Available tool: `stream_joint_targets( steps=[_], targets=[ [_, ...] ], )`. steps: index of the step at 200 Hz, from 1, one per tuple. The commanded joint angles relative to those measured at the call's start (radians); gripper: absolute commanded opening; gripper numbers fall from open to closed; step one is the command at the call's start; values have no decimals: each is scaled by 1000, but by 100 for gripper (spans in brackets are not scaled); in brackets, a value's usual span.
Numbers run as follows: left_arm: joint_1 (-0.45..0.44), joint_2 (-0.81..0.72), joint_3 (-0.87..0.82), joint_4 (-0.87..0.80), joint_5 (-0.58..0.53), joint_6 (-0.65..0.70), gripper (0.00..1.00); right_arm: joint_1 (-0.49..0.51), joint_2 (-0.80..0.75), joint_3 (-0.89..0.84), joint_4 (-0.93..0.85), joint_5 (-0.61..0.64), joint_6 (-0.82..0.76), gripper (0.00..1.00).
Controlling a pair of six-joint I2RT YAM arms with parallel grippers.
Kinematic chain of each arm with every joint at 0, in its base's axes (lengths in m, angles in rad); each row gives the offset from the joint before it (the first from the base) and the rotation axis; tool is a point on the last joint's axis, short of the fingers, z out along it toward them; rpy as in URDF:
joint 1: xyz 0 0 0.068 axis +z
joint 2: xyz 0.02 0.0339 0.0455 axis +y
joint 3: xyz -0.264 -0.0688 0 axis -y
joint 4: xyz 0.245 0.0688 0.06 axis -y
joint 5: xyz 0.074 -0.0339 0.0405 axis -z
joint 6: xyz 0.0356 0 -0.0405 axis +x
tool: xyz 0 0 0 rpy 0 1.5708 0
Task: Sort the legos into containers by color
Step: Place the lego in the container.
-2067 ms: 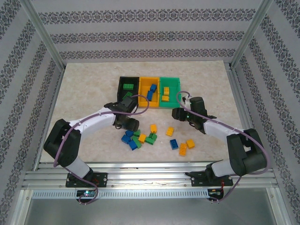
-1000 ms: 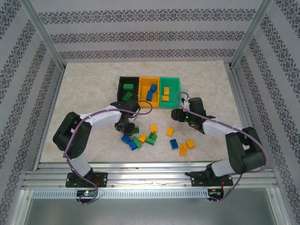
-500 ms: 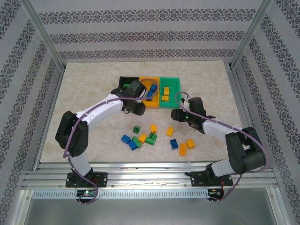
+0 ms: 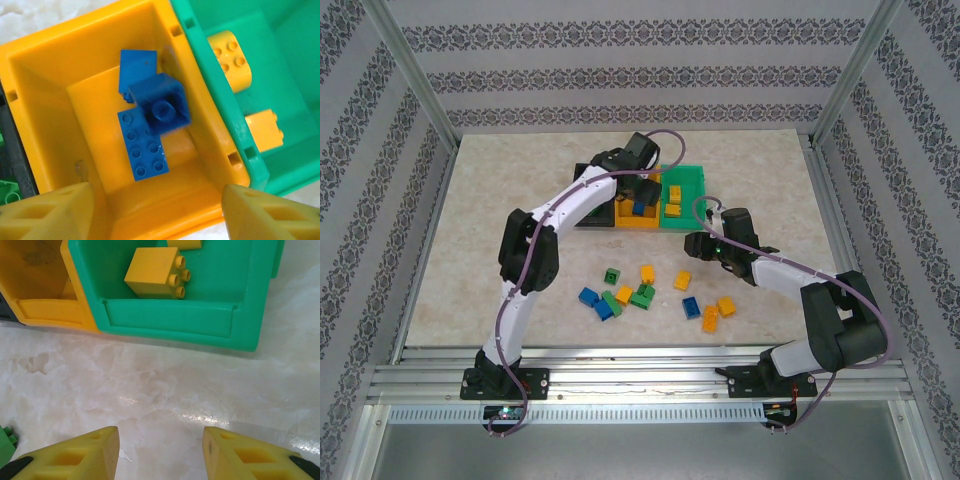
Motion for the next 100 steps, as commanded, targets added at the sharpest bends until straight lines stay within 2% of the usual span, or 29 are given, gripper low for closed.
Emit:
stream_joint_targets(
  steps=[1, 28, 59, 76, 100],
  targets=[
    [-16, -109, -105, 24, 56, 20, 73, 12, 4, 17, 10, -9, 5, 48],
    [-44, -281, -382, 225, 110, 23, 74, 7, 6, 17, 16, -11, 13, 48],
    [-46, -441, -642, 422, 200, -35, 73, -37, 42, 3, 81, -102, 72, 48],
    [-47, -491, -726, 484, 261, -72, 73, -53, 55, 1, 95, -122, 85, 48],
    [-56, -510, -758, 473, 336, -113, 73, -65, 44, -6, 95, -112, 82, 48]
  ],
)
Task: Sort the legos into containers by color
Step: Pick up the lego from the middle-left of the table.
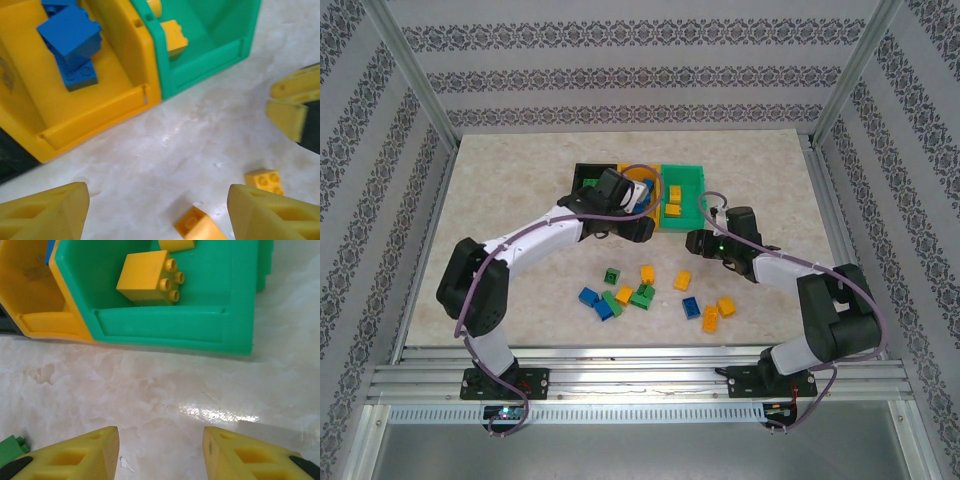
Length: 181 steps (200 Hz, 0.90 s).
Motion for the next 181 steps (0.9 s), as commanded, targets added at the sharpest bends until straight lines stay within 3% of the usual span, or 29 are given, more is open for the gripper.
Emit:
stream_joint_targets(
  steps=[1, 84, 142, 181],
  targets=[
    [-14, -25, -35, 98, 110, -63, 73, -11, -5, -6, 39, -30, 21, 48],
    [-147, -25, -103, 45, 158, -18, 72, -22, -18, -13, 38, -18, 15, 48],
    [-330, 68, -6, -133, 8, 110, 71, -43, -27, -22, 41, -19, 19, 48],
    [-420, 142, 28, -166, -28, 208, 72, -68, -28, -28, 49, -31, 27, 48]
  ],
)
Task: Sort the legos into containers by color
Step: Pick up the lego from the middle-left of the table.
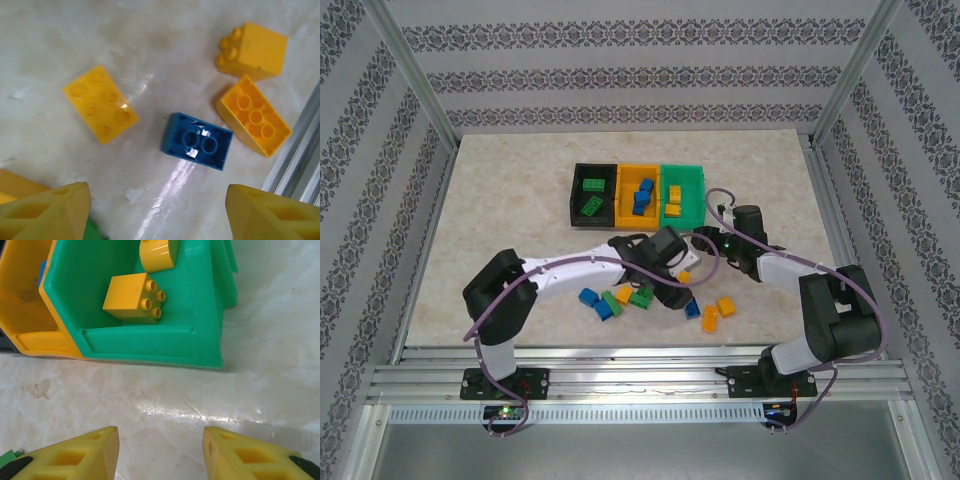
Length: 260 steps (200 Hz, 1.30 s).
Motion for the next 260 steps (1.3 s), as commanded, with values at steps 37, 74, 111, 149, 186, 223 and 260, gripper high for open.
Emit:
stream_joint_targets(
  steps=[37, 74, 111, 149, 186, 223, 260],
  targets=[
    [-85, 113, 73, -77, -102, 112, 72, -36, -30, -33, 42, -33, 26, 48],
    [-89, 168, 112, -63, -116, 97, 73, -43, -33, -38, 47, -43, 31, 48],
    [-100, 217, 168, -64, -98, 88, 73, -45, -34, -38, 46, -35, 29, 48],
    [-113, 258, 206, -81, -141, 96, 73, -46, -29, -39, 57, -54, 40, 48],
    [-113, 281, 229, -93, -132, 92, 71, -50, -32, -39, 53, -49, 38, 48],
    [-112, 271, 211, -86, -138, 89, 56, -50, -35, -42, 56, -52, 39, 48],
    [-105, 222, 168, -48, -161, 74, 51, -52, -26, -42, 64, -62, 46, 48]
  ],
)
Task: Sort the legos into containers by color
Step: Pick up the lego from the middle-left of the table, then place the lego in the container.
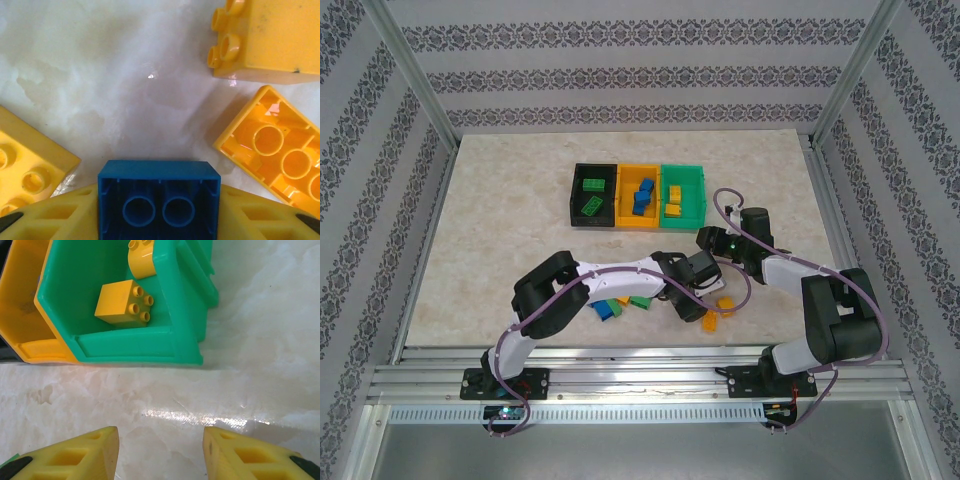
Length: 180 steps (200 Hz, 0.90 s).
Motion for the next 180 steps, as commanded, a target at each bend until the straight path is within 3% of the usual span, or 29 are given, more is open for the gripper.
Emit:
stream_joint_targets(
  steps=[1, 43, 94, 144, 161, 180],
  targets=[
    [-5, -45, -34, 0, -31, -6, 51, -6, -11, -10, 30, -23, 16, 48],
    [52, -169, -134, 109, 22, -54, 49, -8, -12, -11, 32, -20, 16, 48],
    [268, -284, -182, 216, 110, -128, 49, -9, -14, -16, 41, -34, 27, 48],
    [476, -189, -5, 180, 128, -154, 49, -9, 4, -11, 52, -44, 33, 48],
    [524, -119, 109, 132, 154, -151, 49, -9, 0, -12, 50, -42, 33, 48],
    [554, -51, 232, 53, 105, -148, 51, -9, -3, -13, 48, -40, 31, 48]
  ],
)
